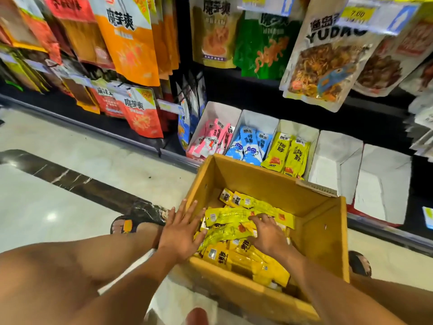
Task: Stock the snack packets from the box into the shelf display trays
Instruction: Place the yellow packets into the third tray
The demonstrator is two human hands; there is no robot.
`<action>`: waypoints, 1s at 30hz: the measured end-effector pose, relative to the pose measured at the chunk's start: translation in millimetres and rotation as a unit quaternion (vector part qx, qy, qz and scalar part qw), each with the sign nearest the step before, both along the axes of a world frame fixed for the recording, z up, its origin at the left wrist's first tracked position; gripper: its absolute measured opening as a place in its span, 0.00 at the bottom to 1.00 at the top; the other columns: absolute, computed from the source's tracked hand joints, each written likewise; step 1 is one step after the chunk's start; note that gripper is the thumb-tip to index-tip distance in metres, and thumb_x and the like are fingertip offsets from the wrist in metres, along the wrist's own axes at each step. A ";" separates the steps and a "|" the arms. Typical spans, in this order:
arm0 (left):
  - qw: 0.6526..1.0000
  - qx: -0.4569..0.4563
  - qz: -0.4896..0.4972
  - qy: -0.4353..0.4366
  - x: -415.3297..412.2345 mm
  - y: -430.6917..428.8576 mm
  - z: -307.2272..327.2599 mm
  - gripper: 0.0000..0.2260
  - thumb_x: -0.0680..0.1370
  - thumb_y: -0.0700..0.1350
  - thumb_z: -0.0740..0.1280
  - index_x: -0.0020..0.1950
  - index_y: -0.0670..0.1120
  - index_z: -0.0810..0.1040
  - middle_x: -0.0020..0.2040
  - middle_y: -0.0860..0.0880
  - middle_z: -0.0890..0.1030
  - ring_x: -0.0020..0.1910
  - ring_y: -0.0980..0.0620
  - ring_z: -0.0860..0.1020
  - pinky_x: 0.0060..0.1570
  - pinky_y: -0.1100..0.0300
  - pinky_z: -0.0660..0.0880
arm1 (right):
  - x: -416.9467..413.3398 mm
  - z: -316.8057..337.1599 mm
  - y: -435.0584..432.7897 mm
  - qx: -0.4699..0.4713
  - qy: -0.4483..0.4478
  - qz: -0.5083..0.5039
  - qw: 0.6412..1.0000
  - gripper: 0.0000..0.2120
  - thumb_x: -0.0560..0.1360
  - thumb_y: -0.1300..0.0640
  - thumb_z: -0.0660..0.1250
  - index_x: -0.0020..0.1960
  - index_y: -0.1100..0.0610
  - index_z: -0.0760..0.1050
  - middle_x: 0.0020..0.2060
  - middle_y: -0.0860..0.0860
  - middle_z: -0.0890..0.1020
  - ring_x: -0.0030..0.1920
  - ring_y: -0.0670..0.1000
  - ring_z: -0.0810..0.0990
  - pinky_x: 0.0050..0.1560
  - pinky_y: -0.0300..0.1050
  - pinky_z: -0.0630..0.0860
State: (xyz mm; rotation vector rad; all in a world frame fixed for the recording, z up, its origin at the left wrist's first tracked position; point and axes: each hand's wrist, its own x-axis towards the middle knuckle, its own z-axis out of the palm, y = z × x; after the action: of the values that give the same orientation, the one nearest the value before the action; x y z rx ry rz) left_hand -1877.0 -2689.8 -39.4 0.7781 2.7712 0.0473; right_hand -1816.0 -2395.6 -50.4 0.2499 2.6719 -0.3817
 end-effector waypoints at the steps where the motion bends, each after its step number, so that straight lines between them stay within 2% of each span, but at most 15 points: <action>1: 1.000 0.001 0.000 0.005 0.7 -0.4 -2.7 0.30 0.82 0.68 0.40 0.83 0.60 0.49 0.84 0.53 0.42 0.82 0.45 0.35 0.78 0.39 0.42 | -1.0 -7.4 -6.0 -0.004 -0.013 0.007 1.000 0.33 0.73 0.43 0.71 0.75 0.46 0.64 0.72 0.50 0.66 0.71 0.57 0.66 0.65 0.53 0.72; 5: 0.999 0.021 0.007 0.029 0.6 -0.6 -6.9 0.28 0.83 0.65 0.46 0.83 0.59 0.55 0.84 0.53 0.46 0.83 0.46 0.37 0.79 0.38 0.49 | -13.6 -33.7 -25.7 -0.028 -0.050 0.028 0.998 0.30 0.74 0.50 0.70 0.74 0.46 0.66 0.71 0.49 0.69 0.71 0.56 0.67 0.65 0.52 0.72; 8: 0.999 0.022 0.010 0.029 -0.2 -0.3 -9.9 0.27 0.83 0.63 0.51 0.82 0.58 0.58 0.84 0.52 0.49 0.83 0.46 0.39 0.79 0.39 0.50 | -28.4 -52.0 -39.4 -0.028 -0.070 0.054 0.996 0.28 0.75 0.57 0.67 0.74 0.46 0.68 0.71 0.50 0.70 0.72 0.56 0.67 0.66 0.50 0.71; 13: 0.999 0.021 0.019 0.031 -1.6 0.9 -13.0 0.27 0.83 0.61 0.54 0.82 0.58 0.61 0.84 0.52 0.51 0.83 0.45 0.41 0.79 0.38 0.54 | -50.7 -75.4 -58.4 -0.001 -0.087 0.120 0.989 0.31 0.75 0.61 0.64 0.77 0.48 0.64 0.75 0.52 0.67 0.75 0.57 0.63 0.71 0.53 0.67; 16: 0.999 0.029 0.029 0.026 -1.1 0.8 -13.2 0.28 0.82 0.60 0.56 0.83 0.58 0.58 0.84 0.53 0.51 0.83 0.46 0.41 0.79 0.40 0.55 | -47.3 -87.0 -60.9 0.038 -0.105 0.139 0.984 0.31 0.76 0.60 0.64 0.77 0.48 0.63 0.73 0.51 0.69 0.73 0.57 0.65 0.70 0.53 0.66; 22: 0.998 0.040 0.037 0.017 -1.1 0.7 -12.6 0.29 0.83 0.60 0.54 0.84 0.58 0.54 0.85 0.54 0.49 0.83 0.47 0.39 0.79 0.41 0.56 | -21.8 -96.1 -56.6 0.129 -0.090 0.131 0.979 0.30 0.75 0.60 0.67 0.75 0.52 0.64 0.70 0.53 0.71 0.69 0.58 0.69 0.57 0.54 0.75; 26: 0.999 0.022 0.034 0.013 -1.2 0.1 -12.3 0.29 0.83 0.62 0.51 0.84 0.58 0.51 0.85 0.54 0.46 0.83 0.46 0.37 0.79 0.40 0.56 | -20.0 -87.0 -51.2 0.133 -0.073 0.146 0.978 0.29 0.79 0.61 0.60 0.78 0.53 0.59 0.71 0.54 0.72 0.70 0.57 0.70 0.56 0.51 0.77; 30: 1.000 0.018 0.024 0.007 -1.0 -0.4 -11.3 0.29 0.83 0.65 0.46 0.84 0.60 0.46 0.84 0.55 0.42 0.82 0.47 0.34 0.80 0.41 0.53 | -18.8 -64.4 -33.8 0.093 -0.071 0.085 0.989 0.29 0.78 0.65 0.59 0.77 0.51 0.63 0.66 0.52 0.77 0.66 0.55 0.76 0.55 0.50 0.78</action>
State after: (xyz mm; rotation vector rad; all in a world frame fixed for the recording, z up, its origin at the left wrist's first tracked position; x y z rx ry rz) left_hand -1878.0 -2690.2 -50.7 0.7238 2.8096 0.1011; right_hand -1834.8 -2429.4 -114.8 0.0980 2.5648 -0.0583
